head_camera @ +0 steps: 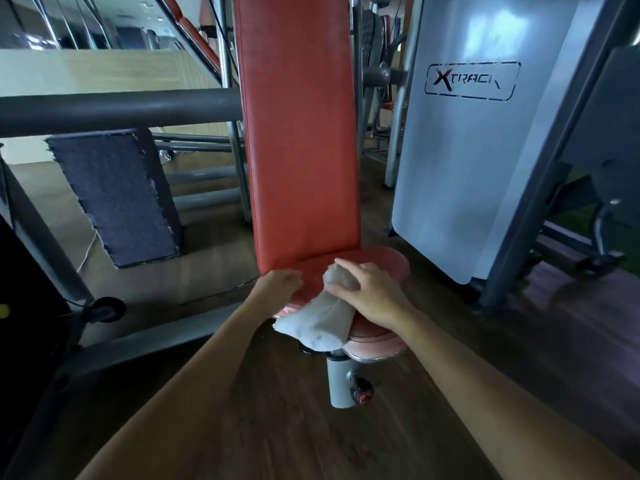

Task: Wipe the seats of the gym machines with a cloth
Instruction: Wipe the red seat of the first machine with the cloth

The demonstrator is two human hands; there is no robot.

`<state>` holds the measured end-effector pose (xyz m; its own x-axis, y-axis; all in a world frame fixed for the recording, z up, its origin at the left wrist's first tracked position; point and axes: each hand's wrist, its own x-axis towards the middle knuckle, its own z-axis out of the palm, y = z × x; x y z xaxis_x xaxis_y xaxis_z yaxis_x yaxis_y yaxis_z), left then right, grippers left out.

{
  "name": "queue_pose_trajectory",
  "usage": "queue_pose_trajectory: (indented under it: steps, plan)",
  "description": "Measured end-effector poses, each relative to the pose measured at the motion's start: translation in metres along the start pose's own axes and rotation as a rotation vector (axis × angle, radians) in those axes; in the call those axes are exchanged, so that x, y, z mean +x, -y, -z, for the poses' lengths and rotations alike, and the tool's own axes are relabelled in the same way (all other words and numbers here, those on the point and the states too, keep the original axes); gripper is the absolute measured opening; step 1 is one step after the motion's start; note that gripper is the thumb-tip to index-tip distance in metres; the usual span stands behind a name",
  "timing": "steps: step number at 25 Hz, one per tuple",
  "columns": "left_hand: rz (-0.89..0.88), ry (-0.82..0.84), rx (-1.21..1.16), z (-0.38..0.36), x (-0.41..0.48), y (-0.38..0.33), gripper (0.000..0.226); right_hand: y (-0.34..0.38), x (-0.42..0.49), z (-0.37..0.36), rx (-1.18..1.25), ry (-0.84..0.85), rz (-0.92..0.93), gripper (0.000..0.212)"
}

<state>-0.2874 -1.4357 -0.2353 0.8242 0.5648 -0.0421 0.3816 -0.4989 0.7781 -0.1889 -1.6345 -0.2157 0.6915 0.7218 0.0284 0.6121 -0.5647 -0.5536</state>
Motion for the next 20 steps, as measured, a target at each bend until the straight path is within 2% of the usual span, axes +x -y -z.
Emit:
queue_pose_trajectory:
  steps: [3,5,6,9,12,14,15,17,18,20]
  plan:
    - [-0.163,0.034,0.324,-0.008,-0.007,0.030,0.043,0.004,0.011,0.001,-0.142,0.084,0.068,0.078]
    - [-0.262,0.039,0.630,-0.017,-0.008,0.046,0.055,0.004,0.020,0.002,-0.129,0.118,0.096,0.070]
    - [-0.257,0.045,0.700,-0.019,-0.008,0.051,0.058,0.005,0.025,0.002,-0.109,0.126,0.099,0.066]
    - [-0.211,0.055,0.701,-0.014,-0.006,0.051,0.068,0.017,0.036,0.004,-0.172,0.165,0.113,0.067]
    - [-0.127,0.171,0.610,0.003,-0.008,0.030,0.051,0.033,0.036,0.012,-0.323,0.406,0.072,0.108]
    - [0.019,0.232,0.392,0.015,-0.009,0.014,0.048,0.041,0.035,0.017,-0.366,0.498,0.038,0.120]
    - [0.107,0.269,0.317,0.024,-0.012,0.001,0.046,0.045,0.038,0.019,-0.369,0.488,0.026,0.113]
    - [0.234,0.254,0.284,0.046,-0.018,-0.022,0.041,0.056,0.041,0.029,-0.365,0.421,0.022,0.081]
    - [0.154,0.254,0.403,0.061,-0.024,-0.035,0.038,0.066,0.040,0.036,-0.345,0.400,0.027,0.066]
    - [0.082,0.259,0.515,0.091,-0.037,-0.053,0.036,0.085,0.030,0.052,-0.292,0.363,0.042,0.051]
